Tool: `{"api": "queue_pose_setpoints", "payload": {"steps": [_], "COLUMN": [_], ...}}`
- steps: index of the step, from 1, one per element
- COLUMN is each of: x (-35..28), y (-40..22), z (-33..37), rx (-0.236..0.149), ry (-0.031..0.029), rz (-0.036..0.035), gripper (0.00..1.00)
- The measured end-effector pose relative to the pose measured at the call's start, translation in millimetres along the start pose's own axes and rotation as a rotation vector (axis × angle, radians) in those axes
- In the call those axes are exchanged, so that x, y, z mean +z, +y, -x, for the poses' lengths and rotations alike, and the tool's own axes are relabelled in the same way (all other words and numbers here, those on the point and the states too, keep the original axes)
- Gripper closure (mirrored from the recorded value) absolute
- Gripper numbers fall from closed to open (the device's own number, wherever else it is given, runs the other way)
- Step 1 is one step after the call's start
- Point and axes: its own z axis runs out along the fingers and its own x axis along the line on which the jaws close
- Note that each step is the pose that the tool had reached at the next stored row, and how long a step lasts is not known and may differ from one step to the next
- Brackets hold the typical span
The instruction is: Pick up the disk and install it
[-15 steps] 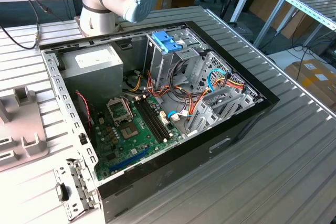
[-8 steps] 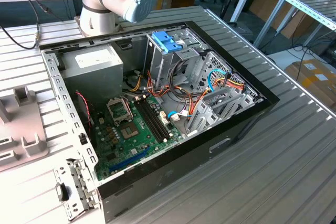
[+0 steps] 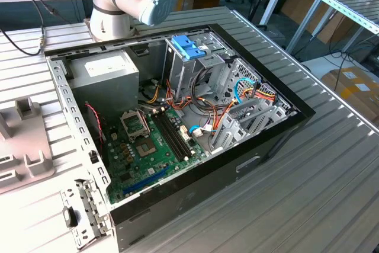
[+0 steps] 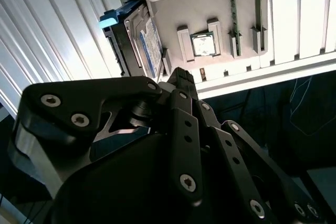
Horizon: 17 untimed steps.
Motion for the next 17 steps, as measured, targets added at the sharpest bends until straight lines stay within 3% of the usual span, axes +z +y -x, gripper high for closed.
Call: {"api": "queue_pose_setpoints", "payload": {"steps": [17], "x": [0.0], "y": [0.0], "z": [0.0], "rx": [-0.092], "ry": [0.0017], "rz": [0.0024], "gripper": [0.89]}}
